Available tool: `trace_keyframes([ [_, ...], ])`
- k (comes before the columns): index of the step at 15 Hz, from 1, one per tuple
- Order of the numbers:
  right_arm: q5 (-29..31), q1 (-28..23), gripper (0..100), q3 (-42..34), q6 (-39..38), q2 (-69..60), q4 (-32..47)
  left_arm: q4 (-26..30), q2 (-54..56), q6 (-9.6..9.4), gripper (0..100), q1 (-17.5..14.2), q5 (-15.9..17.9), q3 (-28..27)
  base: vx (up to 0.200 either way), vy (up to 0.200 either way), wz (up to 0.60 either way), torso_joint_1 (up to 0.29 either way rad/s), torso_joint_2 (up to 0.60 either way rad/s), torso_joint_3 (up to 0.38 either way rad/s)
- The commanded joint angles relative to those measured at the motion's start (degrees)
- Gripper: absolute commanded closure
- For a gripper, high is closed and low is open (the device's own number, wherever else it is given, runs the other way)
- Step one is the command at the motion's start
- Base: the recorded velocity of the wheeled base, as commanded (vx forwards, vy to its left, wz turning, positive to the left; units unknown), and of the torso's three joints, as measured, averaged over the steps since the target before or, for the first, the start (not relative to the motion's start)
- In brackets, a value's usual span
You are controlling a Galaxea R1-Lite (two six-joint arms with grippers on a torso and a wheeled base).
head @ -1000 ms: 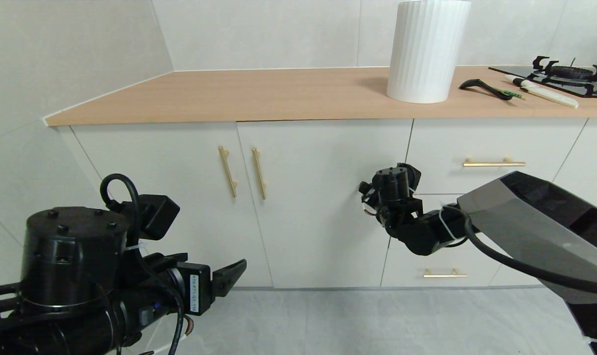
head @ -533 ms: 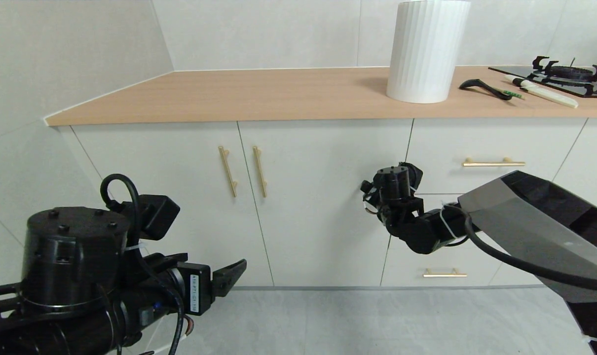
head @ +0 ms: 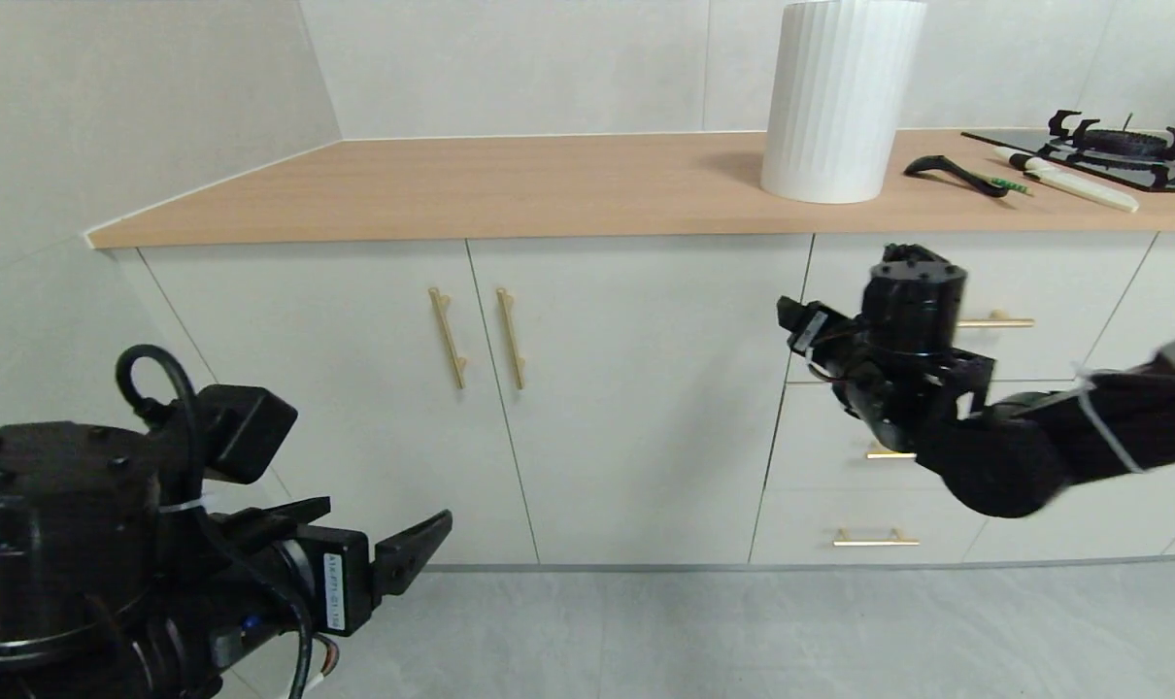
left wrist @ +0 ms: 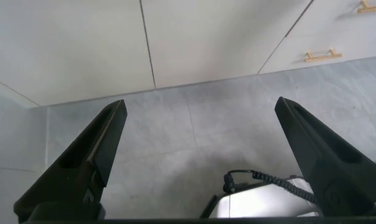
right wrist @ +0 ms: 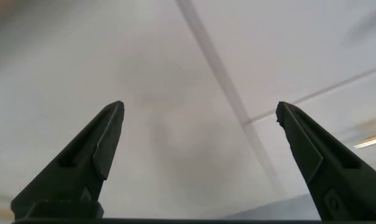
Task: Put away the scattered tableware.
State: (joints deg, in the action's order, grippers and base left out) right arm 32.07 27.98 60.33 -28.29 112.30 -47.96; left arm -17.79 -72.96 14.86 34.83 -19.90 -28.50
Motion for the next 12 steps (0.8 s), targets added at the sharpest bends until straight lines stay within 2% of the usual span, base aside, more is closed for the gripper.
trace_keyframes([
  [1,-0.1,0.1,0,-27.4,13.1,-27.0,-12.2,-0.1,11.4,-0.01,0,-0.3,-3.8,7.1,0.000,0.000,0.00,0.000,0.00,0.000],
  [3,0.0,-0.4,0,-40.1,18.6,-39.5,-15.4,0.3,22.2,-0.62,0,-3.1,-5.9,9.9,0.000,0.000,0.00,0.000,0.00,0.000],
  [4,0.1,-0.7,0,-46.4,21.4,-48.1,-15.2,2.1,28.5,-2.56,0,-6.0,-5.9,10.6,0.000,0.000,0.00,0.000,0.00,0.000],
  [5,0.4,-4.2,0,-55.3,28.0,-64.0,-12.7,11.7,41.8,-8.18,0,-11.1,-5.9,10.3,0.000,0.000,0.00,0.000,0.00,0.000],
  [6,-0.3,-9.6,0,-58.4,29.5,-71.5,-9.8,17.5,48.2,-11.26,0,-12.3,-5.8,9.6,0.000,0.000,0.00,0.000,0.00,0.000],
  [7,-1.3,-12.9,0,-58.7,30.1,-79.4,-3.1,22.8,53.5,-12.93,0,-13.9,-5.7,8.6,0.000,0.000,0.00,0.000,0.00,0.000],
  [8,-1.8,-14.0,0,-57.4,30.8,-86.4,4.6,25.5,56.3,-13.10,0,-15.7,-5.5,7.9,0.000,0.000,0.00,0.000,0.00,0.000],
  [10,-1.7,-15.9,0,-51.5,31.7,-100.5,25.2,26.9,60.9,-13.89,0,-19.6,-5.5,8.6,0.000,0.000,0.00,0.000,0.00,0.000],
  [11,-2.0,-18.4,0,-49.1,31.8,-106.0,33.8,27.5,63.1,-15.92,0,-22.0,-5.5,8.8,0.000,0.000,0.00,0.000,0.00,0.000],
  [12,-1.8,-19.7,0,-47.7,31.7,-106.6,38.4,28.8,66.0,-18.82,0,-24.5,-5.2,9.1,0.000,0.000,0.00,0.000,0.00,0.000],
])
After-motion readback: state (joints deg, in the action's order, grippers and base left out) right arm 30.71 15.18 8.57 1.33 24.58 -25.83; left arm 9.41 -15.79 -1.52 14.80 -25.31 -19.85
